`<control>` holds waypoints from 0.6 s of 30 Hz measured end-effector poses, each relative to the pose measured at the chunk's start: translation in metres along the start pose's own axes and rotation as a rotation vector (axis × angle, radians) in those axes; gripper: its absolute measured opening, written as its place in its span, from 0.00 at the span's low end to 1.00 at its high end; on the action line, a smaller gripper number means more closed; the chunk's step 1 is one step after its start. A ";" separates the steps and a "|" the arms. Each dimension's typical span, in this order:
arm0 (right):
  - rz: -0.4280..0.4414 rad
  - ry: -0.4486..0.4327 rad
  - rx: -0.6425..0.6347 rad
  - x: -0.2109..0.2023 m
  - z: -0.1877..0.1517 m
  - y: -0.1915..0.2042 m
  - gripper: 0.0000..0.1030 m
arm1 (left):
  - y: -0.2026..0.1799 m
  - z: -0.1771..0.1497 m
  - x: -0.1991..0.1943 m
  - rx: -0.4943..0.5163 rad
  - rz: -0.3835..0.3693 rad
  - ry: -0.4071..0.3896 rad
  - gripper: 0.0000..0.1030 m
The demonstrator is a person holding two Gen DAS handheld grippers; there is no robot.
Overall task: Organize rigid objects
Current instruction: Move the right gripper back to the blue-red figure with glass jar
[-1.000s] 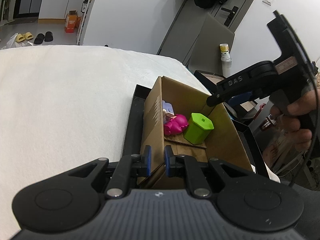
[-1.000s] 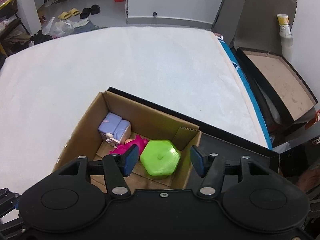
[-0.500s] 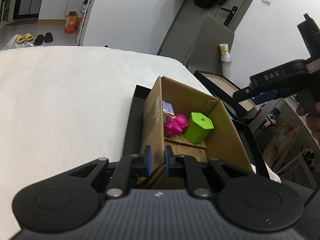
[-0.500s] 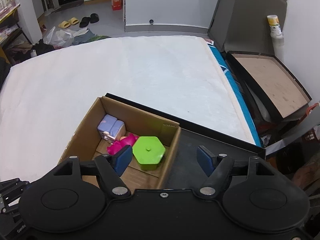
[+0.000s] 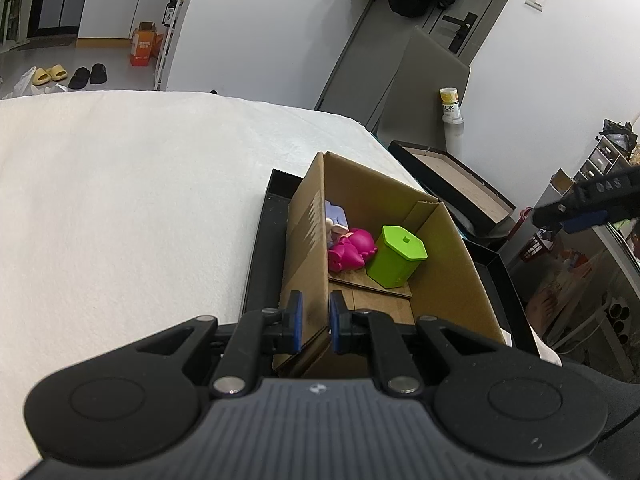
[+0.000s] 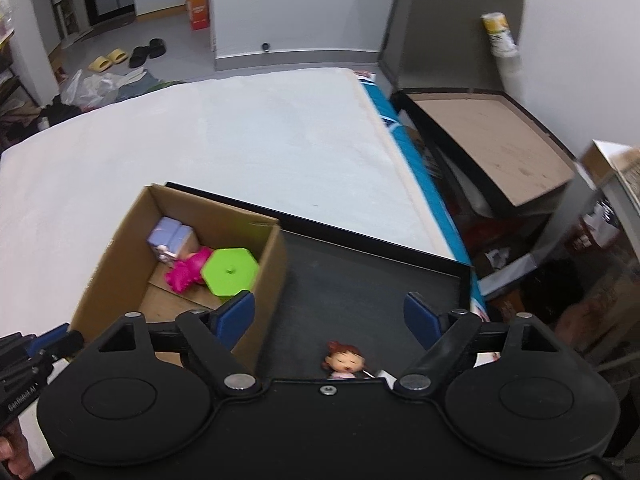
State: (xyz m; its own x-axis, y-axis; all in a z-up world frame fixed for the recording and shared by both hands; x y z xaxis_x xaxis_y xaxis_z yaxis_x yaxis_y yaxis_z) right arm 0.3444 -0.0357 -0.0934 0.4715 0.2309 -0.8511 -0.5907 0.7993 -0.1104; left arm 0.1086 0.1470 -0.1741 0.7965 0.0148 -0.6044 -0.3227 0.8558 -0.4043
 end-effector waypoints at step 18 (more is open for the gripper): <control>-0.042 0.073 0.154 0.003 -0.061 -0.067 0.84 | 0.001 -0.002 -0.001 0.007 0.005 -0.002 0.12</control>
State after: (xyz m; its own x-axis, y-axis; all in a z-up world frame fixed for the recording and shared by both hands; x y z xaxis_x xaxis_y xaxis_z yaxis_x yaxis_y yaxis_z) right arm 0.3456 -0.1229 -0.1197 0.4417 0.1591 -0.8830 -0.4613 0.8843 -0.0715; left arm 0.1069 0.1465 -0.1754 0.7960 0.0204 -0.6050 -0.3233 0.8593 -0.3964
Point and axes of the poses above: each gripper's, at about its wrist camera, not at the fingertips, and x roughly the way its jaws point, y to its left, z to its top, the point moved 4 cm from there along x, roughly the way its jaws point, and after that the axes turned 1 degree about -z, right-handed, at the moved point
